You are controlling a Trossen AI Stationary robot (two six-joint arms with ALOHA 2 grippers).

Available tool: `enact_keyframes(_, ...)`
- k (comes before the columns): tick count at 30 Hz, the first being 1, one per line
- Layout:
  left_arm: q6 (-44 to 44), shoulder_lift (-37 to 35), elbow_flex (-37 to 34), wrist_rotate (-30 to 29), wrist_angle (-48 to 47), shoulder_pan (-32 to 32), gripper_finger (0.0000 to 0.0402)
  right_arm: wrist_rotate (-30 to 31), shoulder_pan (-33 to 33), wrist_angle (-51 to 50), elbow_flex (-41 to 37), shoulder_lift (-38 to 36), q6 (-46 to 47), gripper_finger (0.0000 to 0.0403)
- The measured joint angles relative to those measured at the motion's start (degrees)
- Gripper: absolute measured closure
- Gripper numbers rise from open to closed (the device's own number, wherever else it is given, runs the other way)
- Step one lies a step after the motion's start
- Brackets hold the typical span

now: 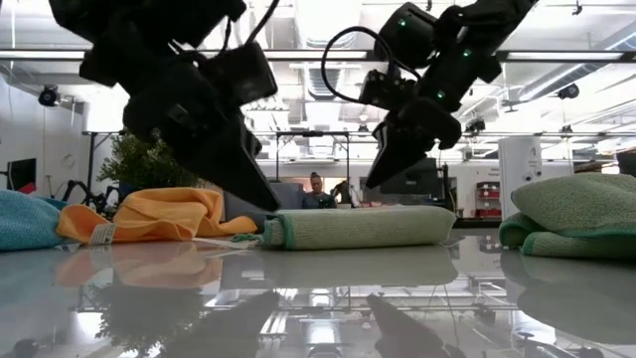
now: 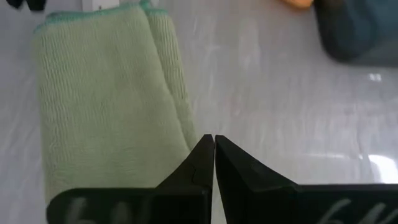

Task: Fold microfiber towels
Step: Fold the top green towel

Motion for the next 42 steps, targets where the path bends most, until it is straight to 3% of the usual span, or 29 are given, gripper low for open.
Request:
enact_keyframes(10,0.1,3.5,0.0,0.3,3.0,0.7,0.0369,-1.3,-1.3,3.2,-2.8,0.1,-2.0,0.0394)
enact_keyframes(18,1.2,2.3,0.0,-3.9,-5.4,2.5,0.0369,-0.8,-1.3,14.8,-8.4,0.1,-1.5,0.0394)
enact_keyframes(26,7.6,-3.2,0.1,-7.9,-14.0,8.1,0.0369,-0.5,-1.4,15.3,-8.7,0.1,3.2,0.0394)
enact_keyframes(31,7.8,-8.8,0.0,-8.3,-15.2,9.7,0.0369,6.6,-2.0,15.3,-8.7,0.1,5.6,0.0394)
enact_keyframes(35,7.6,-11.1,-0.1,-7.9,-14.9,9.0,0.0369,6.2,-3.1,13.8,-8.7,0.1,7.5,0.0394)
enact_keyframes(42,6.4,-9.9,-0.2,-7.3,-14.5,6.8,0.0369,-0.8,-3.3,12.7,-9.6,0.1,10.1,0.0394)
